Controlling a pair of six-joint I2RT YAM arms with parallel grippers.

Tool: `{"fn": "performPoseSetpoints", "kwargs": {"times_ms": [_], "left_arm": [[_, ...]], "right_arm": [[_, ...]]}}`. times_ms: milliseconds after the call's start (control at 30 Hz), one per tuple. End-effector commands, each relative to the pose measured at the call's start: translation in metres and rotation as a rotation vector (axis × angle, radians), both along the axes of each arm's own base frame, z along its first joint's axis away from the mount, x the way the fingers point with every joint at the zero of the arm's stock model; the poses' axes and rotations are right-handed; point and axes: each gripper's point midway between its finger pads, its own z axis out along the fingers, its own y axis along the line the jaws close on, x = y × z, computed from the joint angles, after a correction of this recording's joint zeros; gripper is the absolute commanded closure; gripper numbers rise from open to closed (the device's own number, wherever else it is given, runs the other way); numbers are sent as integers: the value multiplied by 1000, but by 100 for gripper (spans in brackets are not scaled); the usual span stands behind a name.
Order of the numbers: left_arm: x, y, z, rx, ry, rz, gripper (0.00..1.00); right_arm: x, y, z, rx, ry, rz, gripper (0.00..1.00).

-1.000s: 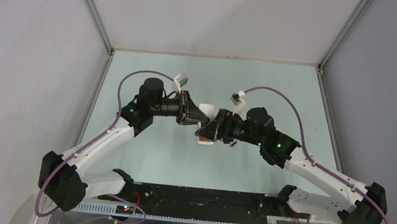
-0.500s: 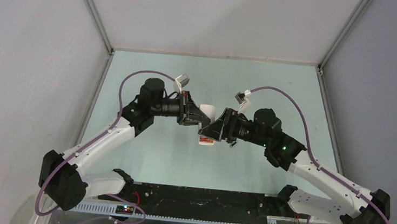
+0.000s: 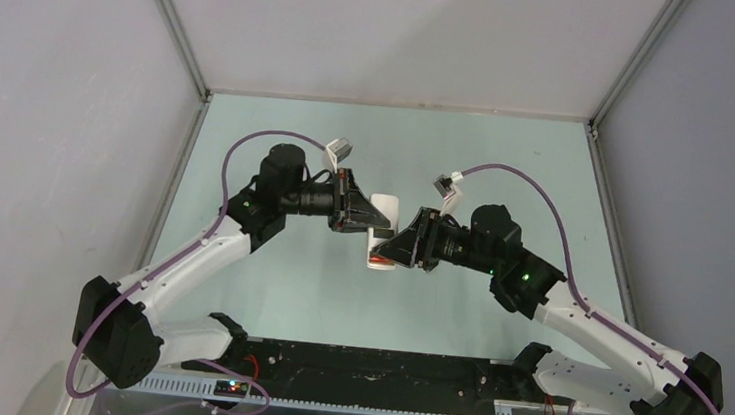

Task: Load the batteries into the remote control

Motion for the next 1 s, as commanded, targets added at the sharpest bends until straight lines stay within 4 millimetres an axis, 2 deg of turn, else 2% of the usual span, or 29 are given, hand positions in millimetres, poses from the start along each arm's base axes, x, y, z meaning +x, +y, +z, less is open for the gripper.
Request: {"fn": "performPoseSetpoints", "kwargs": {"times_ms": [0, 133, 400, 567, 633, 800, 967], "left_arm": [[4, -4, 19, -33, -66, -4, 100], [6, -4, 18, -31, -62, 0, 100], [7, -4, 18, -30, -62, 0, 100], [8, -4, 17, -28, -66, 3, 100], [7, -4, 14, -24, -60, 4, 100], [8, -3, 12, -21, -59, 6, 100], [9, -4, 13, -20, -61, 7, 100]], "right_arm": [[-7, 6, 19, 64, -67, 61, 52], [-8, 6, 17, 63, -72, 68, 53], [-8, 4, 17, 59, -93, 61, 48], [-8, 4, 22, 79, -92, 58, 34], [-9, 5, 25, 88, -98, 60, 32], [-10, 5, 22, 77, -102, 69, 35], [-10, 4, 22, 71, -117, 66, 41]]}}
